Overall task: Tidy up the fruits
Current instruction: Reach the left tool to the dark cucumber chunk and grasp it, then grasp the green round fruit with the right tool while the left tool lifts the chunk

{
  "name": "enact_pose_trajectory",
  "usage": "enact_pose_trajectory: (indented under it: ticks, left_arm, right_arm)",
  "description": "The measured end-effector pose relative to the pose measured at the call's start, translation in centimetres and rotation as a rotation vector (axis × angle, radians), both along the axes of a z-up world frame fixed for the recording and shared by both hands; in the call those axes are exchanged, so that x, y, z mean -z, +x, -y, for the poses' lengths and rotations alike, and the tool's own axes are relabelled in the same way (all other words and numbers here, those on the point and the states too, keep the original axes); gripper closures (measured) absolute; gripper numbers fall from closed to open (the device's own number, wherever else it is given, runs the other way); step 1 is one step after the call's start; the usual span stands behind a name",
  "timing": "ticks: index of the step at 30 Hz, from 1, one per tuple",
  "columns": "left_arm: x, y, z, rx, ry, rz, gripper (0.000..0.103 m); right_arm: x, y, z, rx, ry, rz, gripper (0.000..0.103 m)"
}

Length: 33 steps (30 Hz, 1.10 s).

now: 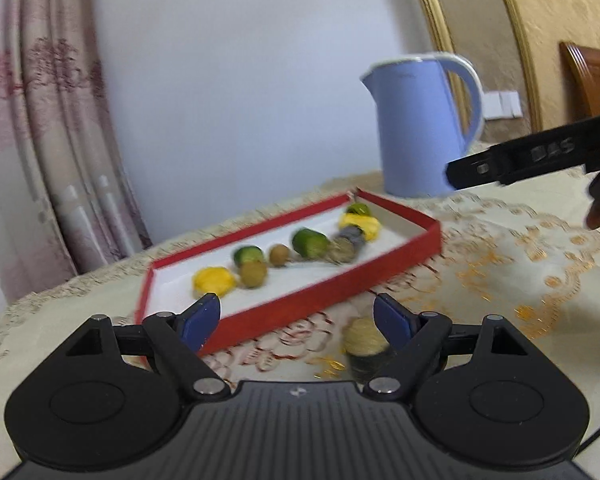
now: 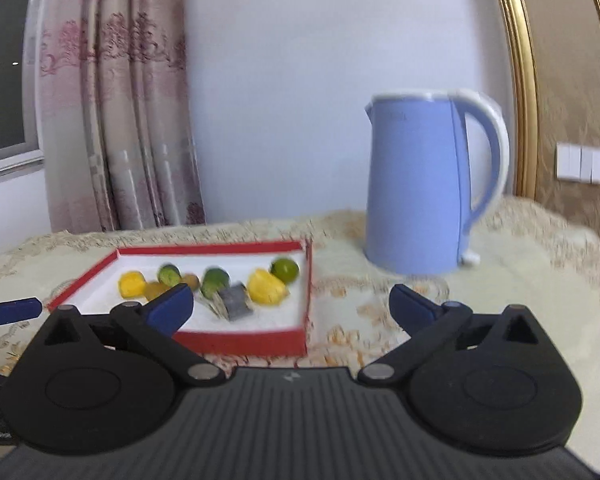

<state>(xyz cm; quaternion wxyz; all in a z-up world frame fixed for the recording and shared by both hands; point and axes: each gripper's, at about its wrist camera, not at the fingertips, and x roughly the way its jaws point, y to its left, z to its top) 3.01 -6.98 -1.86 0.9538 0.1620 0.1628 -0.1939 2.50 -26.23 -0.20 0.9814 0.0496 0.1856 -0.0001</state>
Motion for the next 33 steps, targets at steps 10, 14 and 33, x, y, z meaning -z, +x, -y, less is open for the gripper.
enact_pose_trajectory:
  ticks: [10, 14, 33]
  left_arm:
    - [1.0, 0.6, 3.5, 0.083, 0.09, -0.104, 0.019]
    - [1.7, 0.6, 4.2, 0.1, 0.106, -0.12, 0.019]
    - [2.3, 3.8, 1.5, 0.066, -0.08, -0.34, 0.07]
  right_arm:
    - [0.3, -0.8, 1.3, -0.041, 0.087, 0.023, 0.0]
    - [0.1, -0.8, 1.2, -0.033, 0.083, 0.035, 0.0]
    - [0.7, -0.6, -0.4, -0.081, 0.006, 0.023, 0.0]
